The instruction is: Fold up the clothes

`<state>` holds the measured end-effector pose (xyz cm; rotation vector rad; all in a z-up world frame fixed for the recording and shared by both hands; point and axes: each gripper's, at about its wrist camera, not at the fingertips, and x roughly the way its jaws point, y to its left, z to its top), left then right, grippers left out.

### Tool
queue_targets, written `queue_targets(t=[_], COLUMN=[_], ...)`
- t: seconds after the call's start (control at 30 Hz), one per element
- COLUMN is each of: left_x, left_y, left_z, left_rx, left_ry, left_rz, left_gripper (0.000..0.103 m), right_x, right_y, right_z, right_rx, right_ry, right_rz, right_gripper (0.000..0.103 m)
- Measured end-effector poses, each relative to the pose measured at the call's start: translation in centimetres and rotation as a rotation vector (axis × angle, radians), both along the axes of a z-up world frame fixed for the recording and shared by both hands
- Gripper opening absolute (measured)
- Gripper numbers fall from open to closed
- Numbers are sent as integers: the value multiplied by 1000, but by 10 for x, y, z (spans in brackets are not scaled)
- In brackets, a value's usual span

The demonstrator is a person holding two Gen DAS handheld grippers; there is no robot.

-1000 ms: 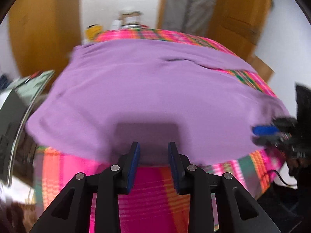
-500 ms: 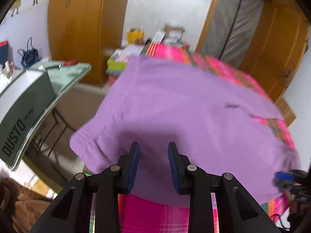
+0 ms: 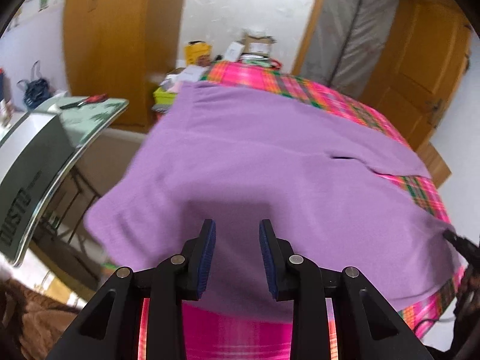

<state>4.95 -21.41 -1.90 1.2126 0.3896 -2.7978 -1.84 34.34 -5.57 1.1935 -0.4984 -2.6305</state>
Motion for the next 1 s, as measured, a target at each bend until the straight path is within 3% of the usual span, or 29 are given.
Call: queue_targets(t=[0.1, 0.3, 0.5, 0.63, 0.77, 1.0], left_x=[-9, -23, -37, -41, -45, -49], left_y=[18, 47, 65, 72, 69, 37], left_z=[1, -4, -7, -2, 5, 11], left_rx=[2, -6, -6, -6, -18, -48], left_ry=[1, -25, -48, -41, -25, -17], left_rz=[-59, -125, -156, -160, -143, -18], left_gripper=[31, 31, 31, 31, 31, 35], right_x=[-1, 14, 5, 1, -6, -23], right_y=[44, 127, 140, 135, 104, 28], right_z=[1, 4, -1, 12, 34, 61], right_rx=[3, 35, 85, 56, 40, 31], right_ry=[-8, -33, -67, -30, 40, 110], right_rz=[-152, -451, -451, -411, -250, 50], right_gripper=[12, 15, 14, 15, 15, 15])
